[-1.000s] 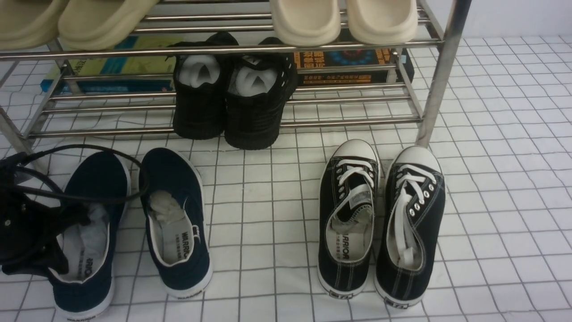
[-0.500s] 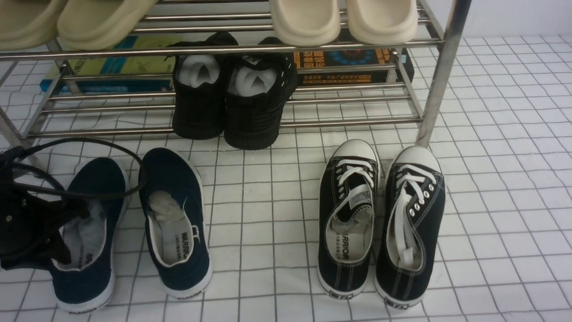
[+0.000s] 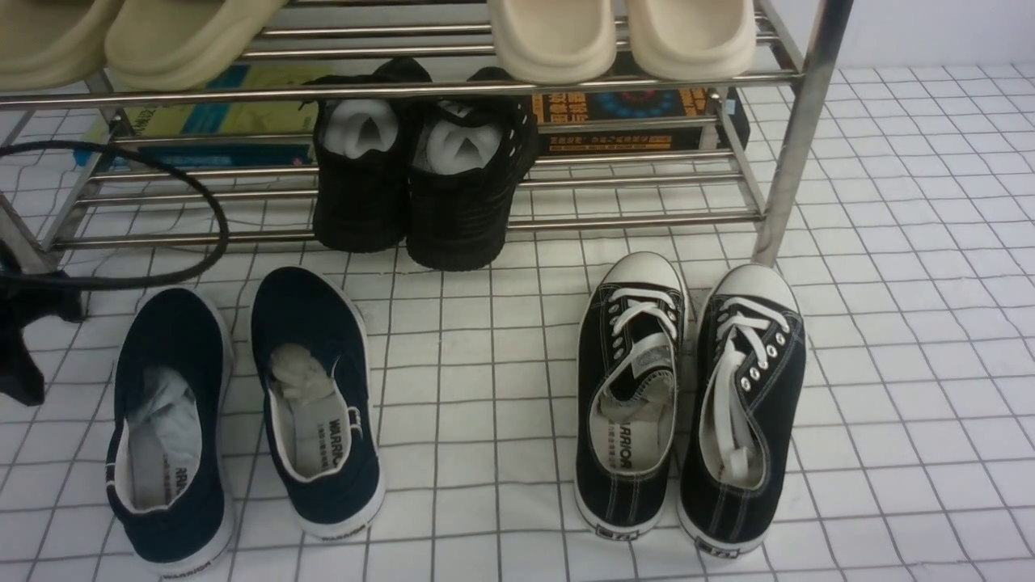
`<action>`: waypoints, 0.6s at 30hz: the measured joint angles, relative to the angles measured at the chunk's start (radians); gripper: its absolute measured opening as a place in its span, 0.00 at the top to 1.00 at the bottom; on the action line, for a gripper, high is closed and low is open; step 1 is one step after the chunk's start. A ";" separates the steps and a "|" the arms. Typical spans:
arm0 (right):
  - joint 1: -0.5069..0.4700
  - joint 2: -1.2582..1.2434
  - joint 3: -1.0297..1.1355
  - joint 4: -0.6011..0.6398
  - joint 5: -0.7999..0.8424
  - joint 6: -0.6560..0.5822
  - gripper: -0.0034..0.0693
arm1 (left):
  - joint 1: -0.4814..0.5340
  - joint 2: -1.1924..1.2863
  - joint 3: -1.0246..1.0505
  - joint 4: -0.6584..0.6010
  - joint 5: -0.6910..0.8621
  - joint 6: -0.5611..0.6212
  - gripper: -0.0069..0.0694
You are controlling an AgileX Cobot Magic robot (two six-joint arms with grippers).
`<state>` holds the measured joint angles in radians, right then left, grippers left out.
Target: Take the shoes off the shelf with your hand from the white checkered tablecloth.
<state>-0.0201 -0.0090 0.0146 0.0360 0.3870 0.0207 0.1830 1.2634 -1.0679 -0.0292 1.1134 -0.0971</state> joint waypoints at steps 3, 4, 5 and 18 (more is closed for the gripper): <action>0.000 0.000 0.000 0.000 0.000 0.000 0.62 | 0.000 -0.119 0.044 0.001 0.033 0.020 0.85; 0.000 0.000 0.000 0.000 0.000 0.000 0.62 | 0.000 -0.173 0.071 -0.003 0.038 0.026 0.88; 0.000 0.000 0.000 0.000 0.000 0.000 0.62 | 0.000 -0.184 0.071 -0.004 0.039 0.027 0.88; 0.000 0.000 0.000 0.000 0.000 0.000 0.62 | 0.000 -1.164 0.526 -0.239 -0.181 0.230 0.91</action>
<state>-0.0201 -0.0090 0.0146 0.0360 0.3870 0.0207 0.1830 0.0999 -0.5420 -0.2679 0.9321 0.1334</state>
